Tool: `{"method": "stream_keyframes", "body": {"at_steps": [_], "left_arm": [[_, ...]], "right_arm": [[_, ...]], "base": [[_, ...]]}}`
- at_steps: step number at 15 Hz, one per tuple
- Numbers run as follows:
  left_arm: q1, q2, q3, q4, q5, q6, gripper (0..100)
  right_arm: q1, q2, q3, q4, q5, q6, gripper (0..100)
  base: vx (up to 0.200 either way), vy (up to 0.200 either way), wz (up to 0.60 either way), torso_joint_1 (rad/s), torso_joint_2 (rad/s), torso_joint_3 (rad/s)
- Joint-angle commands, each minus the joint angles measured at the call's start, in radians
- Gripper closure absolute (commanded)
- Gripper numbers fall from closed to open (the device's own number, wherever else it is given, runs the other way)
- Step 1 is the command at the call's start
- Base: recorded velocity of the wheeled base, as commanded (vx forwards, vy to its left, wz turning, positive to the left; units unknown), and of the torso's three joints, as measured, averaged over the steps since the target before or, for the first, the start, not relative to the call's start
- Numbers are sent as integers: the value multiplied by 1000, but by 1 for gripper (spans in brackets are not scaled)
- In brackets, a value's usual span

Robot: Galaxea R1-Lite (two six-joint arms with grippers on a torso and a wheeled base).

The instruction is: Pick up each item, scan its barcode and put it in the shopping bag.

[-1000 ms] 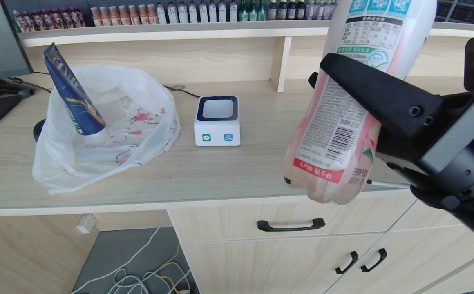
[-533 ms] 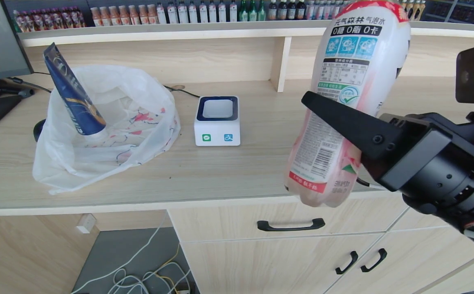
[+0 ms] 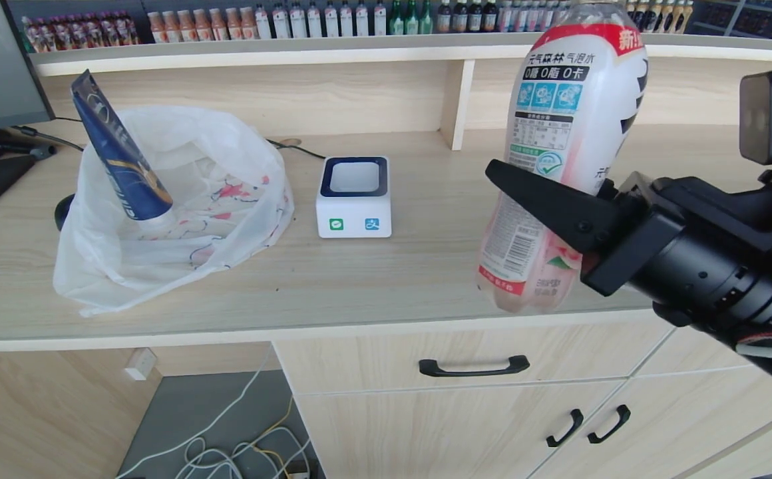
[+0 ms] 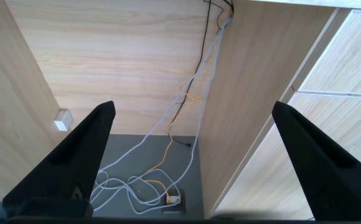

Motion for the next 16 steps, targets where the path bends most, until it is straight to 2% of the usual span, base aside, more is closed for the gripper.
{"method": "stream_keyframes", "body": {"at_steps": [1, 4, 8, 11, 16], "left_arm": [[0, 0, 0, 0, 0, 0, 0], [0, 2, 0, 0, 0, 0, 0], [0, 0, 0, 0, 0, 0, 0], [0, 2, 0, 0, 0, 0, 0], [0, 2, 0, 0, 0, 0, 0]], "right_arm": [[-2, 2, -18, 18, -66, -29, 100], [-13, 13, -40, 21, -108, -63, 100], [-97, 33, -70, 21, -149, -171, 100], [-109, 95, -109, 17, -241, -225, 100], [-124, 109, -152, 10, -286, -224, 100]], "base": [[0, 0, 0, 0, 0, 0], [0, 0, 0, 0, 0, 0], [0, 0, 0, 0, 0, 0], [0, 0, 0, 0, 0, 0], [0, 0, 0, 0, 0, 0]]}}
